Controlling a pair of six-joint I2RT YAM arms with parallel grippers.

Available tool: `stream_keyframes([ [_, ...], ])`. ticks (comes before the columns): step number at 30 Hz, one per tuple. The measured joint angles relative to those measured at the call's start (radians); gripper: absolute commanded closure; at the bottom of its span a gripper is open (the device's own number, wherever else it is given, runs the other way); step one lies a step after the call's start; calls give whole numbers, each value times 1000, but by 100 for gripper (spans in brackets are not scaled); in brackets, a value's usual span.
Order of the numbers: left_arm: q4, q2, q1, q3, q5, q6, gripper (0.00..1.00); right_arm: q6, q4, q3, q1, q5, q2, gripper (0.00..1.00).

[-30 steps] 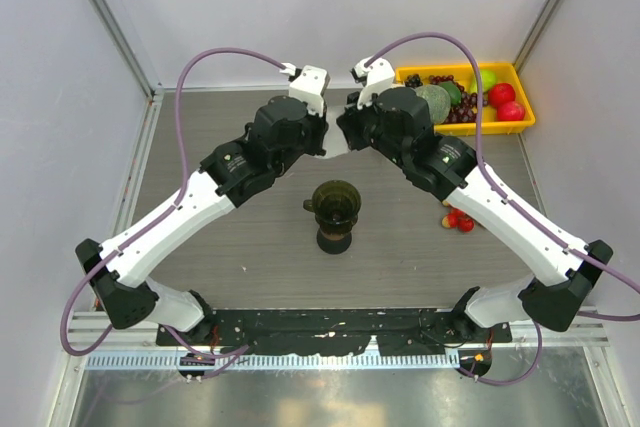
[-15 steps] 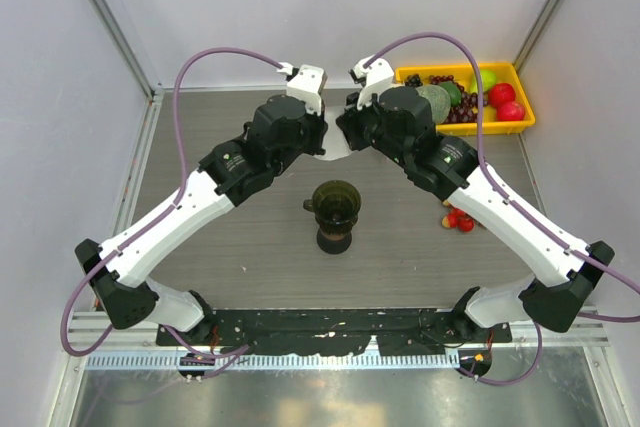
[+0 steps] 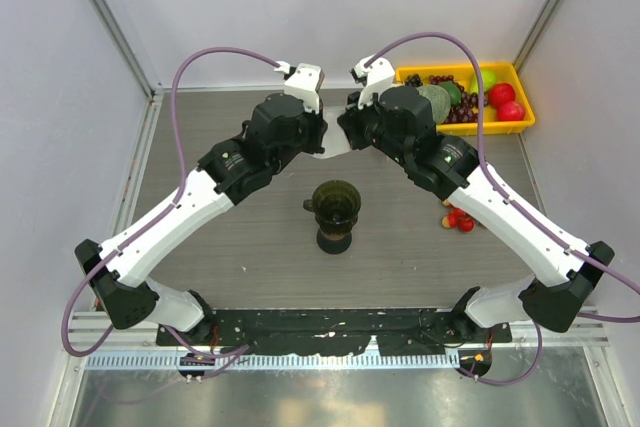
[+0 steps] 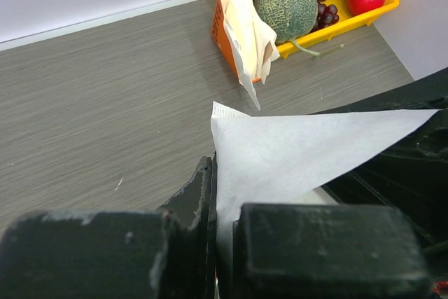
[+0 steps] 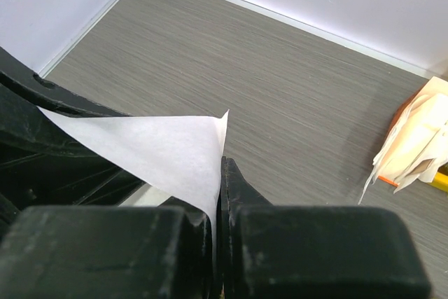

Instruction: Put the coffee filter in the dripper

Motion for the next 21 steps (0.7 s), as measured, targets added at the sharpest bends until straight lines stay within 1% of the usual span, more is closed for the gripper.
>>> stream_keyframes([
  [13,2,0,9,0,21,-4,100,-3,0,0,-12,-18,0,95],
  [14,2,0,11,0,26,-4,97,-3,0,0,-13,-22,0,95],
  [18,1,0,15,0,55,-5,75,0,-4,0,-18,-40,0,95],
  [19,2,0,16,0,60,-4,68,0,-7,0,-20,-43,0,95],
  [20,1,0,16,0,64,-3,65,0,-8,0,-20,-43,0,95],
  [21,1,0,16,0,68,-3,65,0,-8,0,-20,-43,0,95],
])
